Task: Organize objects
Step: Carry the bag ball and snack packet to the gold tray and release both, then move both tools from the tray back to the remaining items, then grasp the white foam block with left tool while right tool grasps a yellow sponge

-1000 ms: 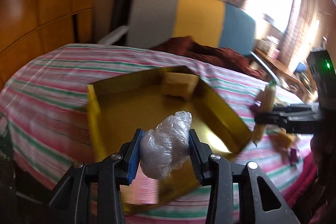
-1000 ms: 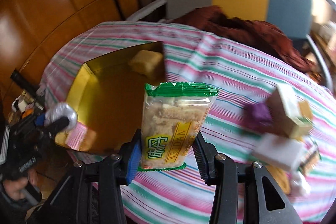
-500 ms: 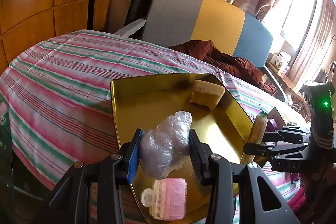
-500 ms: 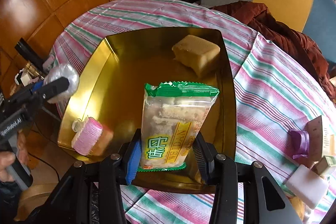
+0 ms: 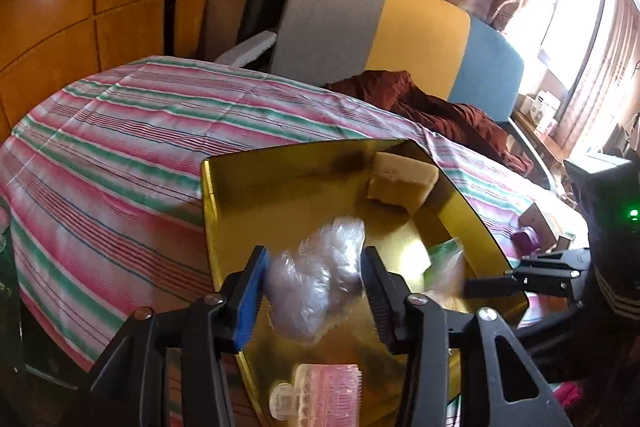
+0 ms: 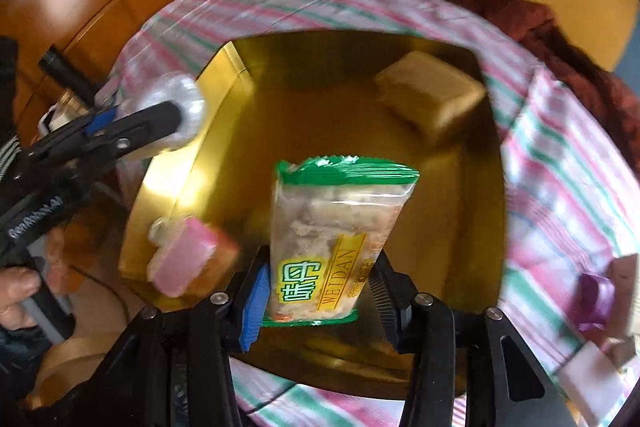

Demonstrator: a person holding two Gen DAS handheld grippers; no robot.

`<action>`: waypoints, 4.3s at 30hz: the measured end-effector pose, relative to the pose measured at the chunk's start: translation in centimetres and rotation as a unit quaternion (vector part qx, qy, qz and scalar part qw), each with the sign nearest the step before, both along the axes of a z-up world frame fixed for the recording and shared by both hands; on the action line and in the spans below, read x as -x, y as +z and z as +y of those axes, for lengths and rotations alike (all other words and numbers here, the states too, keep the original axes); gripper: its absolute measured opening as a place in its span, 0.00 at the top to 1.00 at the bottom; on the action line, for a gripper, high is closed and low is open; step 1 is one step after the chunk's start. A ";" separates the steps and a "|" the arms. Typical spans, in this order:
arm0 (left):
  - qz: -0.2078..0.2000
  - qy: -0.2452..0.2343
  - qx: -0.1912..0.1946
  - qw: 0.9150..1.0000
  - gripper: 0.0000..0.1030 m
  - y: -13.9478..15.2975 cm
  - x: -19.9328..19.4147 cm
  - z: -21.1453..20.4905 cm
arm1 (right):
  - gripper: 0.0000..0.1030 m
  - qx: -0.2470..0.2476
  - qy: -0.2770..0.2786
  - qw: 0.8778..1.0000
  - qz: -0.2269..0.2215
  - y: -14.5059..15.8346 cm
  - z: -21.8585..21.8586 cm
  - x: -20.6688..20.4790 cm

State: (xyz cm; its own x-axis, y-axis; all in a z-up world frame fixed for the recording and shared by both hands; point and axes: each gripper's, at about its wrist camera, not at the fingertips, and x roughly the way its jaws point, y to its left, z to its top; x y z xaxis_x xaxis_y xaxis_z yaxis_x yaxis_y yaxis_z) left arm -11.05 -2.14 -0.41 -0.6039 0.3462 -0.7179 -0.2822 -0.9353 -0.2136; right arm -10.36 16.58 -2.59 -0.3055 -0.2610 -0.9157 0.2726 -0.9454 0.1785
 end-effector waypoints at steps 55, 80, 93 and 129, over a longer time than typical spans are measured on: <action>0.041 -0.064 0.052 0.996 0.35 0.6 -9.2 8.0 | 0.00 -0.060 -0.276 0.933 0.223 2.9 8.6 -13.7; -0.022 -0.311 0.059 0.948 0.31 -1.1 -11.7 25.9 | 0.00 -0.058 -0.550 0.808 0.203 3.7 33.4 -25.5; -0.011 -0.376 0.071 0.924 0.25 -1.5 -12.4 36.2 | 0.00 -0.002 -0.561 0.800 0.213 3.6 34.1 -26.3; -0.018 -0.350 0.032 0.936 0.68 -1.6 -11.3 32.3 | 0.00 -0.007 -0.511 0.844 0.165 2.2 32.9 -24.1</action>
